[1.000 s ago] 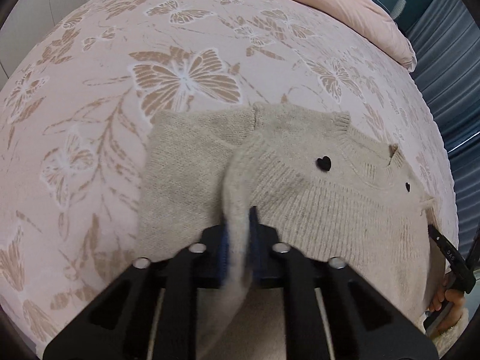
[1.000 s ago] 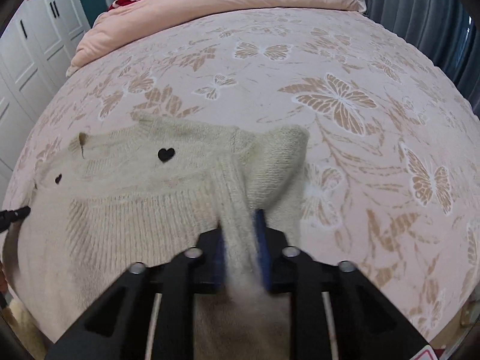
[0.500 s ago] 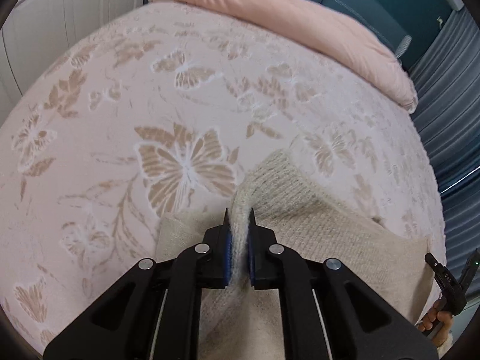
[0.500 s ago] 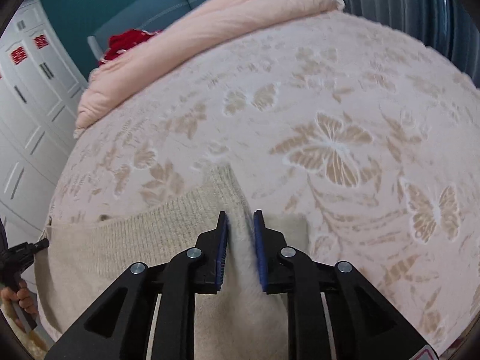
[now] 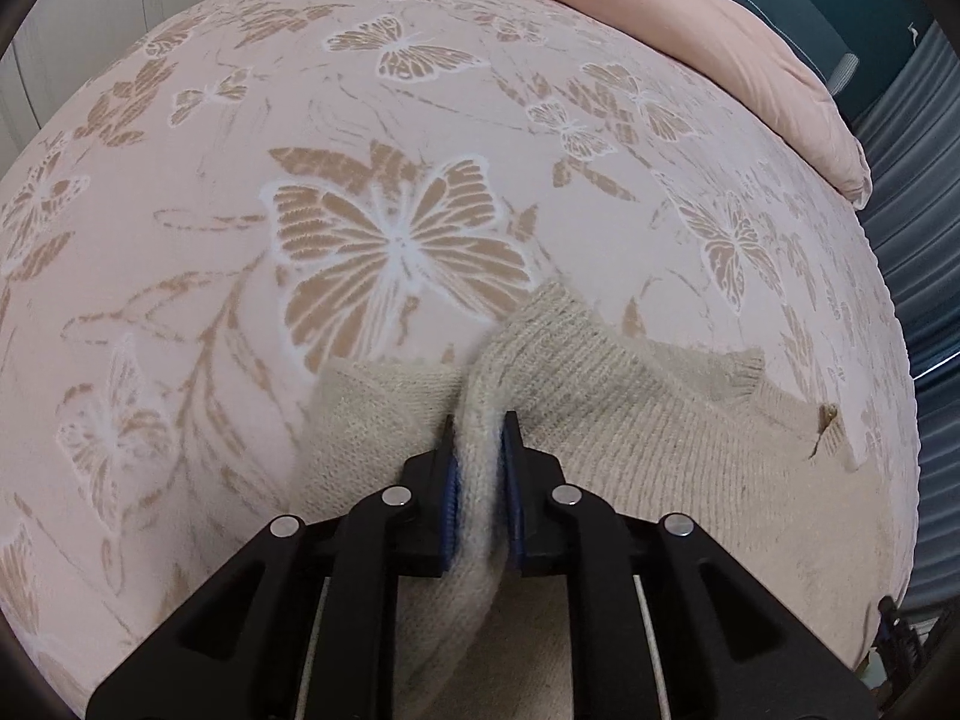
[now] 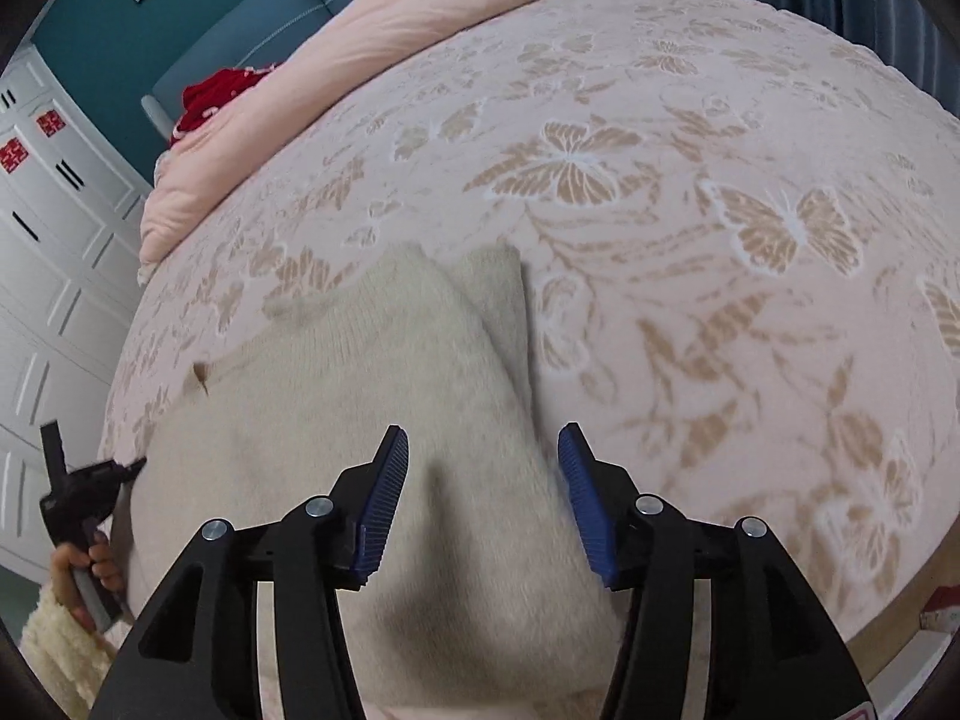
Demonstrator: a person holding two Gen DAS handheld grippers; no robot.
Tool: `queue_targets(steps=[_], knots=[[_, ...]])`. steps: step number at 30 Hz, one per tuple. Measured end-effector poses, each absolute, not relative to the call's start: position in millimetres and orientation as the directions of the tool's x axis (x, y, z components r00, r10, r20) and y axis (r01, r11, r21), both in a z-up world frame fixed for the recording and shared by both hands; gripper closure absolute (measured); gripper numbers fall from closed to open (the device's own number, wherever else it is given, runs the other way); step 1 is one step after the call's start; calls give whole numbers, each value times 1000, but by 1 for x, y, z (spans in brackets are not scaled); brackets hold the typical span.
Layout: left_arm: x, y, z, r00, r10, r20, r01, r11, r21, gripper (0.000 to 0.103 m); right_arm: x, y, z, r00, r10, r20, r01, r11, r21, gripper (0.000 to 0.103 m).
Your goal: Fold small clothes
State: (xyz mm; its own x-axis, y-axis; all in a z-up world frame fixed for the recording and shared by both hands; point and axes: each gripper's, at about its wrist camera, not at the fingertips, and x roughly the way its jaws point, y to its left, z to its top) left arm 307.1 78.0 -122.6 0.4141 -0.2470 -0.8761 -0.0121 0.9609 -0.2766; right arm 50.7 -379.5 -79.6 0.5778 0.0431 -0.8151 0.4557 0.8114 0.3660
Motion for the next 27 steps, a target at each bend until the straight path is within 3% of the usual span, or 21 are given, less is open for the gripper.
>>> queue_targets(steps=[1, 2, 6, 8, 11, 14, 15, 17, 20, 23, 24, 25, 26, 27], knots=[[306, 77, -122, 416, -242, -877, -13, 962, -272, 90, 46, -376, -81, 572, 58, -818, 447, 814, 370, 88], [305, 76, -121, 416, -239, -878, -12, 963, -268, 90, 40, -373, -79, 579, 70, -813, 441, 811, 384, 94], [299, 77, -116, 411, -241, -879, -3, 964, -266, 86, 10, -374, -45, 668, 80, -740, 419, 781, 463, 96], [298, 76, -117, 413, -237, -879, 8, 966, -257, 85, 5, -381, -47, 650, 50, -758, 442, 786, 431, 95], [298, 72, -119, 420, -221, -880, 4, 970, -242, 84, 22, -391, -103, 462, 53, -885, 480, 825, 300, 88], [298, 69, -116, 418, -201, -886, 7, 976, -218, 83, 21, -395, -84, 529, 42, -848, 500, 792, 351, 78], [298, 68, -115, 415, -199, -888, 13, 977, -212, 83, 26, -394, -69, 565, 21, -825, 484, 802, 352, 72], [298, 68, -115, 412, -198, -889, 22, 978, -208, 82, 48, -390, -45, 611, -1, -791, 440, 832, 338, 44], [299, 69, -116, 411, -198, -890, 11, 977, -212, 81, 103, -380, -38, 612, -10, -790, 352, 899, 261, 43], [298, 68, -115, 414, -193, -889, 3, 977, -211, 81, 159, -370, -66, 528, -9, -849, 301, 937, 177, 43], [298, 68, -115, 416, -192, -889, 11, 978, -206, 81, 174, -366, -81, 486, -20, -874, 291, 946, 140, 48], [297, 67, -114, 419, -194, -887, 22, 979, -203, 82, 182, -362, -94, 450, -27, -892, 278, 954, 112, 81], [295, 67, -112, 423, -196, -885, 33, 979, -201, 88, 185, -358, -99, 444, 8, -896, 256, 957, 136, 93], [293, 68, -107, 431, -206, -879, 41, 977, -209, 93, 184, -355, -91, 472, 7, -882, 266, 952, 150, 94]])
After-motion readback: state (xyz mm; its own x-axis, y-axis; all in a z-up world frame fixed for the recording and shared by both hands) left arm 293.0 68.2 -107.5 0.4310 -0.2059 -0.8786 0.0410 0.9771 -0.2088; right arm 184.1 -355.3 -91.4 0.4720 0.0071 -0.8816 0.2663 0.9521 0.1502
